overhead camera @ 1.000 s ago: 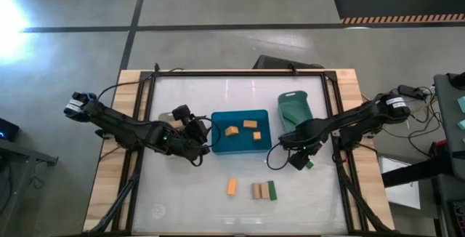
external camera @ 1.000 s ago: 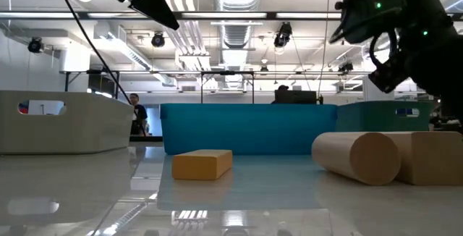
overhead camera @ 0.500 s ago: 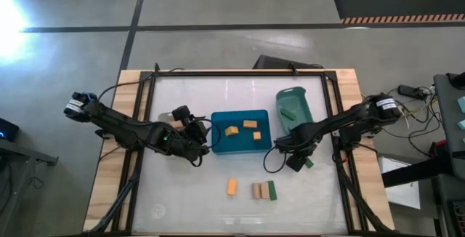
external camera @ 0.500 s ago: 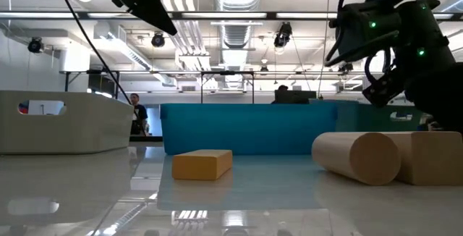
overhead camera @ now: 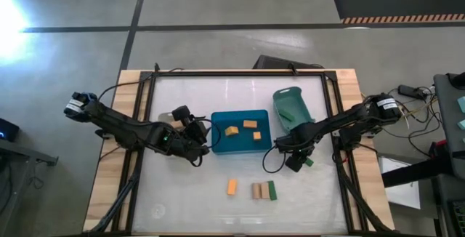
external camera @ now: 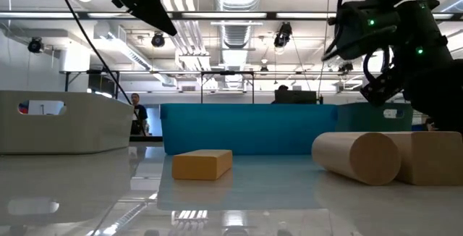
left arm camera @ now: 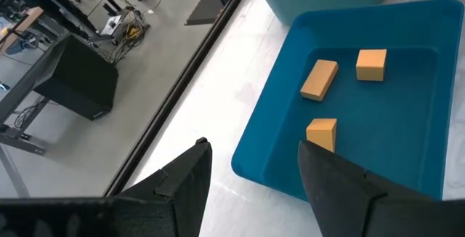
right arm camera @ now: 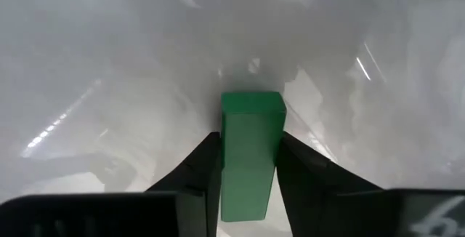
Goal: Sort & place blocks by color
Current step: Put the green block into the teal bin, then put the brown block into the gray bin
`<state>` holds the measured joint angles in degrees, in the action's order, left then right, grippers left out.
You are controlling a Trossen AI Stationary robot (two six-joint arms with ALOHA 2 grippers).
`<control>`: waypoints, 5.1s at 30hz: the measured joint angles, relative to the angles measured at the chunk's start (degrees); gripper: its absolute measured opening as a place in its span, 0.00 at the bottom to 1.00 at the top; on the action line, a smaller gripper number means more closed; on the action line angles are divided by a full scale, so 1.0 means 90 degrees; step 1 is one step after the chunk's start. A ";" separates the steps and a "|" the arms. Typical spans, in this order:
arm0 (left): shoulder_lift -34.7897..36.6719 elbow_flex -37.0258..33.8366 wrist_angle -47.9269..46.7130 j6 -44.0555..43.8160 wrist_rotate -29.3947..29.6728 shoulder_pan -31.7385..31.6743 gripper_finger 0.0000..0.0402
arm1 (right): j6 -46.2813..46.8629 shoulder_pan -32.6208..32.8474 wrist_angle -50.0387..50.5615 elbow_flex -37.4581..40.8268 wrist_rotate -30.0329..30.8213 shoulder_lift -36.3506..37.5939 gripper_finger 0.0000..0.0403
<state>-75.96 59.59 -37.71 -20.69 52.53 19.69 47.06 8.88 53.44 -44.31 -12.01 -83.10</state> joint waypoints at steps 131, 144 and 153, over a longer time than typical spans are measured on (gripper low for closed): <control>0.0000 -0.0002 0.1977 -0.0435 -0.0044 0.0526 0.47 | -0.3429 0.3342 -0.5157 -0.0475 0.3640 -0.0450 0.73; 0.0000 -0.0002 0.1975 -0.0432 -0.0044 0.0526 0.47 | -0.4069 0.3170 -0.5717 -0.0393 0.3342 -0.0687 0.41; 0.0000 -0.0002 0.1973 -0.0422 -0.0044 0.0523 0.47 | -0.4361 0.3012 -0.5977 -0.0377 0.3146 -0.0866 0.06</control>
<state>-75.96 59.57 -19.95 -24.48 52.14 24.40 7.82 35.99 -0.36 -47.71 16.30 -90.90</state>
